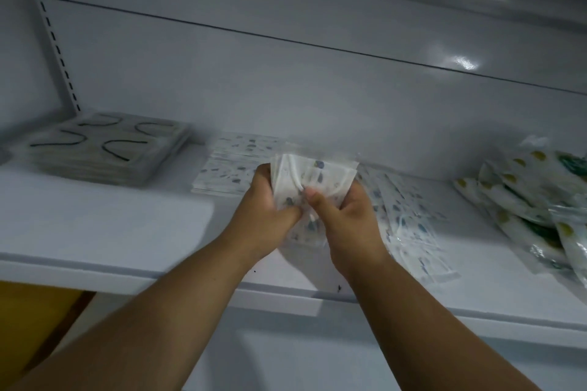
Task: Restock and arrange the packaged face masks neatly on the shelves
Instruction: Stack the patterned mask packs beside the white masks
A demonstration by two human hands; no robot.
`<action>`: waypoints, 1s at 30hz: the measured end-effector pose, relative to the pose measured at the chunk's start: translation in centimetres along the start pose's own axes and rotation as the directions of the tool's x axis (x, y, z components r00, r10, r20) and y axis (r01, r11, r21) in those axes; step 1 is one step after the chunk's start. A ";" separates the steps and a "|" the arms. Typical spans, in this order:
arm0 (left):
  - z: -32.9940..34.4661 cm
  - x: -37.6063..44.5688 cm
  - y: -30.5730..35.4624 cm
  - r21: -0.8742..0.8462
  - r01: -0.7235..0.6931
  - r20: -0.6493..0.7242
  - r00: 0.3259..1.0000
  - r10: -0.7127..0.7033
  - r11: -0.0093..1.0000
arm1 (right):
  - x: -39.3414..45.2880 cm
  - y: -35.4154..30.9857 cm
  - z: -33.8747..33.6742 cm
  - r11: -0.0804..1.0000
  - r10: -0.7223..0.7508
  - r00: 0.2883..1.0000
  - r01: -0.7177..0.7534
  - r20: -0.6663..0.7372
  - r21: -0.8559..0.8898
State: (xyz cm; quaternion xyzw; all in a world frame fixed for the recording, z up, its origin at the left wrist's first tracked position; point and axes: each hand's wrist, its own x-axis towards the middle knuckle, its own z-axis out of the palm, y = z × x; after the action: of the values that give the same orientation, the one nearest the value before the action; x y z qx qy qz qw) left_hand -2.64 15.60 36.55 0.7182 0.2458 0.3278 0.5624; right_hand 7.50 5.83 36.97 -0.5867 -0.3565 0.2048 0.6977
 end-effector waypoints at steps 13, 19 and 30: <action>-2.0 -1.9 -1.2 -0.681 0.161 -0.022 0.971 -0.240 0.714 | 0.7 0.1 2.4 0.601 0.298 0.953 -0.233 0.056 0.765; -7.3 -0.6 -0.3 -0.358 0.028 -0.208 0.972 -0.109 0.933 | 0.6 0.4 1.6 0.912 0.219 0.969 -0.160 -0.118 0.378; -12.0 -1.4 -2.3 -0.043 0.170 -0.005 0.985 -0.170 0.985 | -1.4 1.5 4.2 0.985 0.128 0.987 -0.138 -0.096 -0.106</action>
State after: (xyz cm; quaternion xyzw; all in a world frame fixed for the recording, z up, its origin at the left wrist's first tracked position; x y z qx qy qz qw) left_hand -12.48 22.94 35.84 0.6811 0.3014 0.2868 0.6026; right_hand 3.66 8.00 35.40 -0.6560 -0.2962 0.2043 0.6635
